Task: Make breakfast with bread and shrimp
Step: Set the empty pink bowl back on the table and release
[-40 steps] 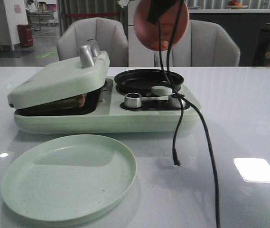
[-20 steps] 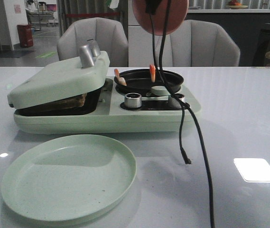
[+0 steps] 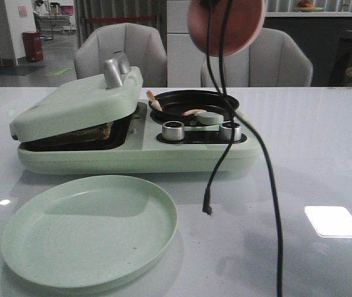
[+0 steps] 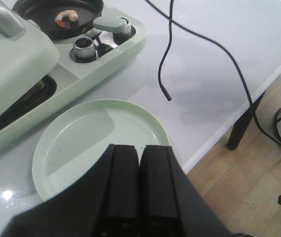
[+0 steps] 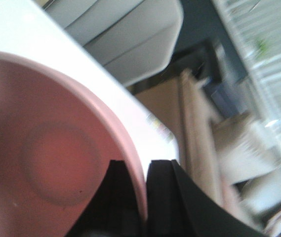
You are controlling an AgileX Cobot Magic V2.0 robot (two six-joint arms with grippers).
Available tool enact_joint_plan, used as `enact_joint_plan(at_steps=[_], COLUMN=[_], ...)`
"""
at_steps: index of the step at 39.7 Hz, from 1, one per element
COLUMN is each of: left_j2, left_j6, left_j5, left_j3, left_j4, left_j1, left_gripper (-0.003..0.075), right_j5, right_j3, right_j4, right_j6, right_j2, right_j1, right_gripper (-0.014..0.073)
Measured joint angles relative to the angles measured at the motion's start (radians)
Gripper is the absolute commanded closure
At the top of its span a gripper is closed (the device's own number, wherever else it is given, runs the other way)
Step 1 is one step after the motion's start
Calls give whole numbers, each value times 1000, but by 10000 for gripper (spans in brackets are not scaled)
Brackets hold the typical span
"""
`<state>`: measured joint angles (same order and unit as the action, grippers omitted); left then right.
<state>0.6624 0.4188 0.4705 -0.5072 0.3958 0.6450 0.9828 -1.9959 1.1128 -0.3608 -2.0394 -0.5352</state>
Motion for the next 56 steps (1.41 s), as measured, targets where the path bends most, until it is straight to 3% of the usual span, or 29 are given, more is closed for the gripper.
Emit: enact_joint_plan(at_steps=[10,22,31,39,43,56], left_j2=[0,0,0,0,0,0], left_j6=[0,0,0,0,0,0], left_j5=[0,-2,-2,-2,-2,-2], left_j3=[0,0,0,0,0,0], left_j4=[0,0,0,0,0,0], left_j1=[0,0,0,0,0,0], left_gripper=[622,622,622,622,622,622], right_j5=[54,-80,-141,-211,-248,-284], right_j3=[93,536,798,917,928,928], right_j4=[-436,-822,-1097,-1381,-1449,-1459], right_j6=[56,145,337,542,601,613], right_j2=[188,437,482,480,441,323], right_j1=[184,434,618,705,710,710], right_gripper=[561,561,561,561,561,561])
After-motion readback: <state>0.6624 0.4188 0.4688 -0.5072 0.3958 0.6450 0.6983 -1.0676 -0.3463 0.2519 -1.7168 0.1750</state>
